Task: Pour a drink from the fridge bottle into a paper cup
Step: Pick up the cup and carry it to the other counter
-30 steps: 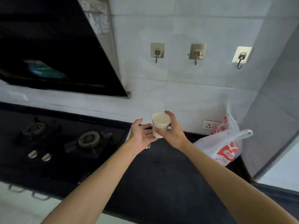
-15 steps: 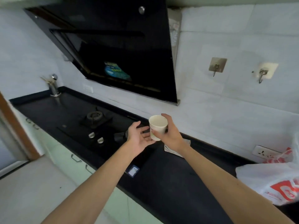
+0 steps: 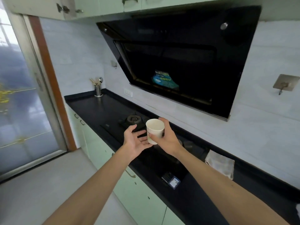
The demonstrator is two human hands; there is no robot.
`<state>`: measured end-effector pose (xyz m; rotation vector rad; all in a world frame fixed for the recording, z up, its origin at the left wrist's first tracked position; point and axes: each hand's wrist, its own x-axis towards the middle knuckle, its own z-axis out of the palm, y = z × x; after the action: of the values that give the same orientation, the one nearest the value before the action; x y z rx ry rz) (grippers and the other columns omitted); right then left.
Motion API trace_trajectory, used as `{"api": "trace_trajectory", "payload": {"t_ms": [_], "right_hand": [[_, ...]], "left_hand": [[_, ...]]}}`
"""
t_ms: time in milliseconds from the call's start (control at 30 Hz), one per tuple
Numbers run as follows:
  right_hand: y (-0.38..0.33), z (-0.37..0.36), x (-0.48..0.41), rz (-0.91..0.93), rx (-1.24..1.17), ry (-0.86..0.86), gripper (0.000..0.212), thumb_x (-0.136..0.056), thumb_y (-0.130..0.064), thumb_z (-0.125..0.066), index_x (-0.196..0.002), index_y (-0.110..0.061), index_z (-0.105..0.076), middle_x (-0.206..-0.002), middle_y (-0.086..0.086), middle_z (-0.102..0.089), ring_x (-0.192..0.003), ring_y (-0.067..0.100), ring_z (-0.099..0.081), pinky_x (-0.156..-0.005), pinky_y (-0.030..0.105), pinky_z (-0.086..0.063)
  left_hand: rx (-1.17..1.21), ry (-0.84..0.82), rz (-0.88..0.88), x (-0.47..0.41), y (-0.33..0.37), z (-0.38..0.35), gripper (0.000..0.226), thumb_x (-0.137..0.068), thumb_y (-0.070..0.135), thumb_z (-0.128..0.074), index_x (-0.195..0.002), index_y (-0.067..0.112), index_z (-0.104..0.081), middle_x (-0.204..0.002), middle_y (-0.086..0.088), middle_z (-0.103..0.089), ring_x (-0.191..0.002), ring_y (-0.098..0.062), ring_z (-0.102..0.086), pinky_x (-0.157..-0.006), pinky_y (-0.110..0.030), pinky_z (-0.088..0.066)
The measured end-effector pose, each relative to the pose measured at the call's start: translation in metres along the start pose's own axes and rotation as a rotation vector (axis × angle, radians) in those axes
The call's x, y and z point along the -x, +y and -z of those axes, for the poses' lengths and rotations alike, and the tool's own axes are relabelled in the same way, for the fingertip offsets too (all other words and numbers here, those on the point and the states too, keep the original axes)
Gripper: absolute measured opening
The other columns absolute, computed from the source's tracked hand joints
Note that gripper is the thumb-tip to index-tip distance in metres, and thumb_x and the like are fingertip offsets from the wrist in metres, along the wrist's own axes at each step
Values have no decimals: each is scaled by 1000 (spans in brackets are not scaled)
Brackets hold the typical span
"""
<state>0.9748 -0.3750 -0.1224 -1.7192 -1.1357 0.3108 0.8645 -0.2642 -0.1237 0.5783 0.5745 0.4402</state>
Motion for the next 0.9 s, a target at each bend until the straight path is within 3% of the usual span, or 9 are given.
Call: {"api": "trace_trajectory", "payload": {"t_ms": [133,200,400,533,700,800,900], "right_hand": [[-23,-49,-24,8,-22,-29,78,-86,-26,-75,-146,-22,-27,-123,-11,-52,-108,-1,-53,-81,11,-44],[-32,-73,-34,19,-35,-42,78,-86,-24,-75,-146,-21,-26,-125,-9,-52,-110,3,-53,-80,10,-45],[-51,-140,-62,29,-76,-102,77,-84,-23,-76,-145,-22,-29,-122,-12,-55,-113,5,-56,-92,22,-50],[-59,-174,-80,39,-81,-139,78,-84,-23,-76,-146,-22,-29,-119,-16,-53,-112,3,-55,-90,18,-47],[-59,-208,-108,43,-93,-184,80,-82,-29,-77,-145,-26,-28,-127,-7,-55,-117,9,-55,-96,30,-51],[-58,-228,-130,43,-92,-207,79,-83,-27,-77,-145,-27,-29,-126,-7,-55,-114,8,-55,-88,19,-48],[-56,-247,-155,51,-95,-235,77,-83,-25,-76,-144,-26,-30,-124,-8,-55,-110,6,-55,-80,11,-45]], "left_hand": [[0,15,-20,2,44,38,69,-93,42,-48,-142,-7,-39,-131,-38,-51,-115,-51,-56,-94,-60,-46],[1,18,-34,3,65,58,69,-94,42,-48,-143,-6,-38,-132,-38,-51,-115,-50,-56,-91,-59,-48],[20,66,-70,8,113,111,69,-93,41,-49,-143,-6,-38,-131,-37,-51,-115,-51,-57,-88,-59,-49],[28,86,-91,6,136,138,67,-93,41,-48,-142,-5,-39,-131,-36,-51,-112,-49,-58,-95,-58,-47],[41,122,-116,-3,162,164,66,-94,41,-47,-141,-5,-40,-131,-35,-52,-114,-49,-57,-98,-57,-46],[46,155,-139,-12,180,177,64,-94,41,-47,-140,-4,-42,-130,-34,-52,-111,-47,-58,-89,-54,-50],[48,184,-156,-27,199,191,63,-93,41,-48,-138,-3,-44,-129,-33,-52,-109,-47,-59,-91,-54,-50]]}}
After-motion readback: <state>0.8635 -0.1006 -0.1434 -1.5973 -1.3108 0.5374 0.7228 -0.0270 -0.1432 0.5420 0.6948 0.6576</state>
